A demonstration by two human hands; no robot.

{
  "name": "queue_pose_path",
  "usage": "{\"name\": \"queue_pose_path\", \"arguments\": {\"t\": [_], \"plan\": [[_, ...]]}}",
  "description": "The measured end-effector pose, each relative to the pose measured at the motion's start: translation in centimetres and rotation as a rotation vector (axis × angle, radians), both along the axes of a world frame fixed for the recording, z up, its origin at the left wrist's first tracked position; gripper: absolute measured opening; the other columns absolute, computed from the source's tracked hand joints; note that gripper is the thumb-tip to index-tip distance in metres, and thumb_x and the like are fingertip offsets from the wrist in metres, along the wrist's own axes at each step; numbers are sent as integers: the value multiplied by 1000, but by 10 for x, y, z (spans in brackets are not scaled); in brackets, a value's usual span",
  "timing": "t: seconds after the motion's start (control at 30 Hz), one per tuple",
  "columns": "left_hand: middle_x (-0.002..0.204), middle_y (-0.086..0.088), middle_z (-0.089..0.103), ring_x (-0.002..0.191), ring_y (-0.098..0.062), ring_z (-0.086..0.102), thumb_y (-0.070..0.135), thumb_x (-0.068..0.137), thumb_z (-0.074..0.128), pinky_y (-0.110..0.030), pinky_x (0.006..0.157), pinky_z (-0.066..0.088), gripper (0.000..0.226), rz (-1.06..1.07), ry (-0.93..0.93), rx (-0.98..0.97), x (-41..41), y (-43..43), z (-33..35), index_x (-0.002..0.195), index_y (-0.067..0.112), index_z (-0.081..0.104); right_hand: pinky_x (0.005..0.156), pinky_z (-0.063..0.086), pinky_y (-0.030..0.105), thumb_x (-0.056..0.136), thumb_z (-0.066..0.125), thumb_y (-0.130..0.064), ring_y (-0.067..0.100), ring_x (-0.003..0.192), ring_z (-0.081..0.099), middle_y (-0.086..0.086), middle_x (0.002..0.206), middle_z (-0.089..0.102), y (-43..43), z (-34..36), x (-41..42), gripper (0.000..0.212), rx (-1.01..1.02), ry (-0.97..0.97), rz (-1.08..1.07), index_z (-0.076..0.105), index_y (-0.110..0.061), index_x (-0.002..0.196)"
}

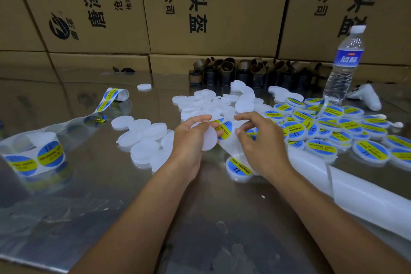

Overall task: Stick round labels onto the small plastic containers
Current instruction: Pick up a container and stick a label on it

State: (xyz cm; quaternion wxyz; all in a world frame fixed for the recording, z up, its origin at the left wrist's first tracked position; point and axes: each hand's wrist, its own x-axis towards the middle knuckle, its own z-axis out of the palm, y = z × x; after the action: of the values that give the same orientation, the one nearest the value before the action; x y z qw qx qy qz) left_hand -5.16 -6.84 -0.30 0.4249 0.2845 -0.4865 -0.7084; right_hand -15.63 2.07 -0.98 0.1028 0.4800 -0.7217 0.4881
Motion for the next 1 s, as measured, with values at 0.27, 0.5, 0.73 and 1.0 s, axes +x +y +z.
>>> {"name": "queue_pose_path", "arguments": {"t": [0.27,0.5,0.73,1.0], "plan": [[74,-3,72,66,-18,69,9,92,56,-32,65,57,11,-1,-44,27,0,-1,1,89,15,65,61,38,7,90,51,1,3,64,52,-13,74,54,3,12,4,30,-295,-390,108,59,-28,88],[78,-2,75,63,-15,70,34,95,52,-34,67,56,28,-180,-150,25,0,5,3,97,10,67,56,36,3,87,49,4,-9,63,51,-13,72,55,6,17,9,30,-353,-492,184,62,-24,86],[104,-11,72,89,-24,66,24,88,65,-30,64,54,13,-79,-125,-32,0,6,2,94,14,70,48,33,8,82,46,7,1,52,42,-18,53,49,7,19,12,34,-331,-518,220,61,-24,82],[105,-11,70,95,-29,66,16,86,67,-39,76,57,10,-20,-64,-152,1,7,3,95,20,69,57,36,10,81,56,-1,1,57,48,-11,55,49,4,9,10,29,-254,-342,129,58,-29,80]]}}
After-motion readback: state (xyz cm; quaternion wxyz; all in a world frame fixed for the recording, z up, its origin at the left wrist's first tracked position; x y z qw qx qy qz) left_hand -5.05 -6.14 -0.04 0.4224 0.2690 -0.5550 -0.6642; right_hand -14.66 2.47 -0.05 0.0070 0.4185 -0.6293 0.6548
